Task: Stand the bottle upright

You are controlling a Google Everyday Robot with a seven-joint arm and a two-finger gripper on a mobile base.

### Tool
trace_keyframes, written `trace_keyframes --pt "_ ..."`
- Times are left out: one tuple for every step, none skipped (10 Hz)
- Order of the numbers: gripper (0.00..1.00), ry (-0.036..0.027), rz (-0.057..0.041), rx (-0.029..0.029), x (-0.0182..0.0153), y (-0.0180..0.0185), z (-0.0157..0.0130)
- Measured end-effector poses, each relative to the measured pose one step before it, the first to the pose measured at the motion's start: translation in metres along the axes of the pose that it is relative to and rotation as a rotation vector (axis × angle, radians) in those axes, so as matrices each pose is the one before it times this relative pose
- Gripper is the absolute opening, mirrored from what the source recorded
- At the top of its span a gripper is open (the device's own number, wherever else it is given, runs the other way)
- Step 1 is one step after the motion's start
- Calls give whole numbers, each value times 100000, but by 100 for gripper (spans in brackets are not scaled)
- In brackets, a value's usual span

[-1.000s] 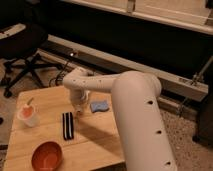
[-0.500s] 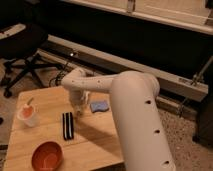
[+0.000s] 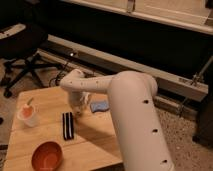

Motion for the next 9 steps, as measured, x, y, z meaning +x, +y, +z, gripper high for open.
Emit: trace_keyframes --pt "47 -102 -391 -108 -66 -179 80" --pt "47 -109 -295 -190 -61 -89 82" --pt "47 -135 -317 -127 -59 -151 85" --pt "47 -56 -139 -78 -21 -56 19" --pt "47 40 18 -13 53 -32 -63" --pt "47 141 126 21 99 20 -113" --pt "47 90 247 -12 90 95 -119" --pt "47 66 454 -202 115 249 -88" --pt "47 -37 409 -256 62 258 -36"
